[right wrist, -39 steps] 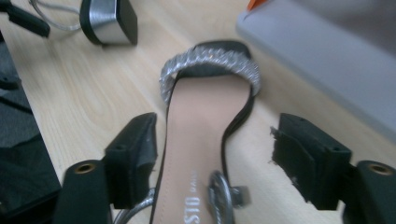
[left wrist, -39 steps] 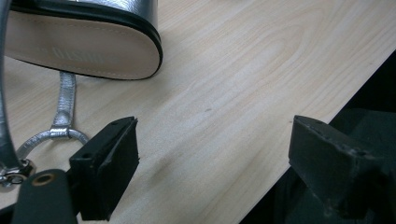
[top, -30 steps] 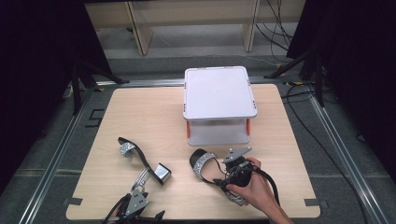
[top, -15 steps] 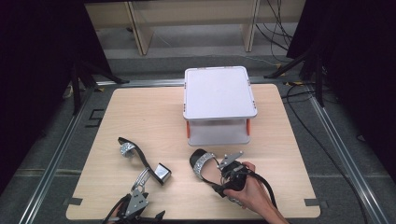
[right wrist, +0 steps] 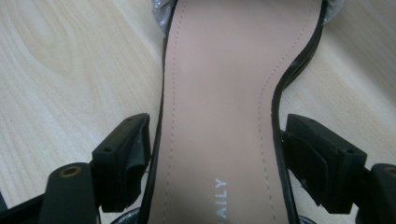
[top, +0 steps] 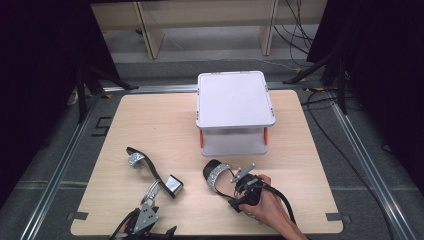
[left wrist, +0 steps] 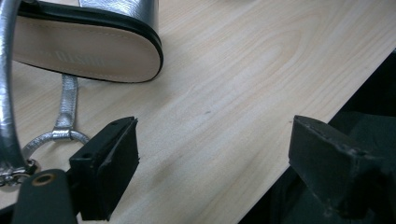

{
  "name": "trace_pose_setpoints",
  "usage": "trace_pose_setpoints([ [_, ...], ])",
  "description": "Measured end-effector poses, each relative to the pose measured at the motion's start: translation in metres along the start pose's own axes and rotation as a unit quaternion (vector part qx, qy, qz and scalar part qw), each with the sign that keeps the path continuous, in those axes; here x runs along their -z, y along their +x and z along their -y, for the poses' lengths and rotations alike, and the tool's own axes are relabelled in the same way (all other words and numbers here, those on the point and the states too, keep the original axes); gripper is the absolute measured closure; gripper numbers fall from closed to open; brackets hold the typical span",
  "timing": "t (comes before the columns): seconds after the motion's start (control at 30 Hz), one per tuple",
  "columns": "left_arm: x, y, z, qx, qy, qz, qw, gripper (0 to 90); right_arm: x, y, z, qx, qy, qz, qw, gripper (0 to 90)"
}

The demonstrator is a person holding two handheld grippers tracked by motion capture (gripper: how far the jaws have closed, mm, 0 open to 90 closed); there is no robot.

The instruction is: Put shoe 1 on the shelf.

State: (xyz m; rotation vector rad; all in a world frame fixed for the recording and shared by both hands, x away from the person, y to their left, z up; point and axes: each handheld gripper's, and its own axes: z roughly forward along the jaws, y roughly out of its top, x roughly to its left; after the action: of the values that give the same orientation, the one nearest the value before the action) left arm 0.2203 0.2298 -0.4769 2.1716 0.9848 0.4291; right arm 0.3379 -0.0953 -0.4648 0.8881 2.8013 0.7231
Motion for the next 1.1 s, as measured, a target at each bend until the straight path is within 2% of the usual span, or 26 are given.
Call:
trace_pose_setpoints([
  [0.03, 0.0, 0.0, 0.0, 0.0, 0.0, 0.0, 1.0, 15.7, 0.0, 0.0, 0.0, 0.0, 0.0, 0.0, 1.0, 24.9],
  [0.07, -0.003, -0.001, 0.001, 0.001, -0.001, -0.009, 1.0, 15.7, 0.0, 0.0, -0.001, -0.002, 0.004, -0.001, 1.0, 27.1],
  [0.17, 0.0, -0.001, 0.0, -0.007, 0.005, 0.0, 1.0, 15.7, 0.0, 0.001, -0.001, -0.01, 0.011, -0.002, 0.9999, 28.7],
  [0.2, -0.001, 0.0, 0.001, -0.009, 0.001, -0.001, 1.0, 15.7, -0.001, 0.0, -0.002, 0.0, 0.015, -0.003, 0.9999, 31.0],
  [0.23, -0.001, 0.0, 0.0, -0.007, 0.001, -0.006, 1.0, 15.7, -0.001, 0.0, -0.002, 0.0, 0.015, -0.003, 0.9999, 31.0],
  [0.27, 0.0, 0.0, 0.0, -0.009, 0.002, -0.003, 1.0, 15.7, 0.0, 0.002, -0.003, -0.004, 0.019, -0.003, 0.9998, 36.1],
  [0.4, 0.0, -0.001, 0.0, -0.004, -0.003, -0.004, 1.0, 15.7, 0.0, 0.003, -0.003, 0.004, 0.018, -0.001, 0.9998, 38.8],
  [0.43, -0.001, 0.0, 0.0, -0.01, -0.001, -0.004, 0.9999, 15.7, 0.0, 0.003, -0.003, -0.001, 0.019, 0.001, 0.9998, 39.5],
  [0.5, 0.0, -0.002, 0.0, -0.006, -0.005, -0.001, 1.0, 15.7, 0.002, 0.002, -0.003, -0.006, 0.017, 0.0, 0.9998, 42.3],
  [0.53, -0.001, -0.002, 0.0, -0.005, -0.01, -0.001, 0.9999, 15.7, 0.003, 0.002, -0.003, -0.017, 0.018, -0.01, 0.9996, 42.6],
  [0.57, -0.001, -0.002, 0.0, -0.003, -0.008, -0.003, 1.0, 15.7, 0.004, 0.002, -0.002, -0.012, 0.022, -0.012, 0.9996, 42.6],
  [0.6, 0.0, 0.0, 0.0, -0.012, -0.001, -0.001, 0.9999, 15.7, 0.004, 0.002, -0.001, 0.009, 0.02, -0.007, 0.9997, 42.7],
  [0.7, 0.002, 0.0, 0.0, -0.012, -0.001, -0.001, 0.9999, 15.7, 0.007, 0.004, -0.001, 0.007, 0.021, -0.011, 0.9997, 42.7],
  [0.77, 0.002, 0.0, -0.001, -0.005, -0.007, -0.001, 1.0, 15.7, 0.008, 0.004, -0.002, 0.01, 0.016, -0.014, 0.9997, 42.7],
  [0.8, 0.002, 0.001, 0.0, -0.01, 0.001, -0.005, 0.9999, 15.7, 0.012, 0.005, -0.003, 0.01, 0.011, -0.018, 0.9997, 42.7],
  [0.9, 0.0, 0.0, 0.0, -0.011, 0.0, -0.009, 0.9999, 15.7, 0.016, 0.007, -0.005, 0.015, 0.008, -0.016, 0.9997, 42.7],
  [0.97, 0.0, 0.0, 0.0, -0.009, -0.001, -0.009, 0.9999, 15.7, 0.02, 0.007, -0.008, 0.019, -0.001, -0.023, 0.9996, 42.7],
  [1.1, 0.001, 0.002, 0.0, -0.008, 0.0, -0.01, 0.9999, 15.7, 0.023, 0.009, -0.015, 0.017, 0.002, -0.028, 0.9995, 42.7],
])
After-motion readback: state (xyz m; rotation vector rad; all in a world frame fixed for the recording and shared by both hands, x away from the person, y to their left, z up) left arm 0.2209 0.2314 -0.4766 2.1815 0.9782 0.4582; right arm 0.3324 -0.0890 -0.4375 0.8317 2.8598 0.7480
